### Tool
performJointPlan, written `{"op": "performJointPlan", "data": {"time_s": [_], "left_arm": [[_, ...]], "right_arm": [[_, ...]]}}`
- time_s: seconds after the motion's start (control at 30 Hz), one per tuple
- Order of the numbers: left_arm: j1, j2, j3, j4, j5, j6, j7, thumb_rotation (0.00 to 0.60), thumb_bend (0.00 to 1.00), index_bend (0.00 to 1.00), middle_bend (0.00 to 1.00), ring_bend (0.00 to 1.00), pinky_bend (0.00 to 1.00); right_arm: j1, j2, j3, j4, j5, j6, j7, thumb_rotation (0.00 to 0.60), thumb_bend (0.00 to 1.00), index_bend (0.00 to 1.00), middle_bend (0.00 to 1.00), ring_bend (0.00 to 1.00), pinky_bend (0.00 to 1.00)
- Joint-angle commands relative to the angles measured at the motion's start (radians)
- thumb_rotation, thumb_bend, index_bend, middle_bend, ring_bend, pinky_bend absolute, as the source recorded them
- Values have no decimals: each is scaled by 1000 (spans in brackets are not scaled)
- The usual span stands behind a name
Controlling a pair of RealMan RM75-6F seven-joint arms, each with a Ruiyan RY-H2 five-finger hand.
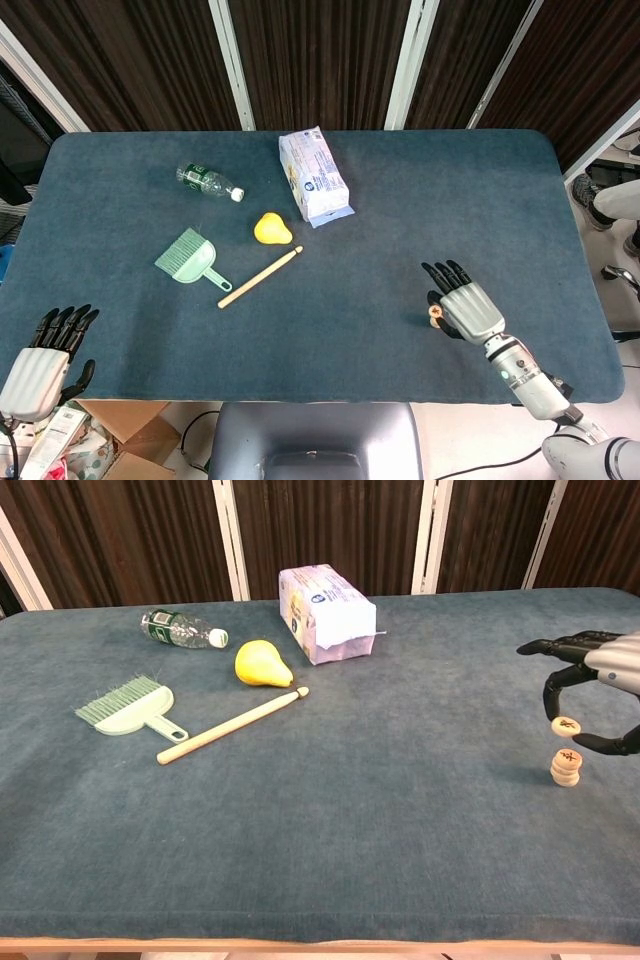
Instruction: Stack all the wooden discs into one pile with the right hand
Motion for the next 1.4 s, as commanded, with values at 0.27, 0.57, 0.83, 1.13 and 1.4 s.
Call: {"op": "performJointPlan", "data": {"time_s": [0.27, 0.57, 0.83, 1.13, 1.4], "left_arm": [[-1, 0, 0, 0, 3, 0, 2, 600, 505, 0, 40, 11, 41], [-2, 1, 0, 0, 3, 0, 1, 600, 505, 0, 40, 11, 40], [1, 2, 1, 0, 4, 4, -4, 600, 504, 0, 40, 11, 41], [1, 2, 1, -1, 4, 4, -3, 600, 504, 0, 40, 10, 40], [3, 2, 0, -1, 3, 6, -4, 600, 505, 0, 40, 10, 41]], "right_arm": [[-17, -14, -3, 32, 9, -18, -2, 600, 548, 667, 58, 0, 67], [-19, -32, -5, 54, 2, -35, 9, 600, 549, 664, 58, 0, 67], [-22, -36, -1, 58, 2, -40, 5, 600, 548, 652, 57, 0, 67], [-25, -40, 0, 64, 2, -50, 6, 600, 549, 641, 58, 0, 67], [-29, -41, 4, 61, 3, -47, -4, 600, 549, 551, 57, 0, 67]]}}
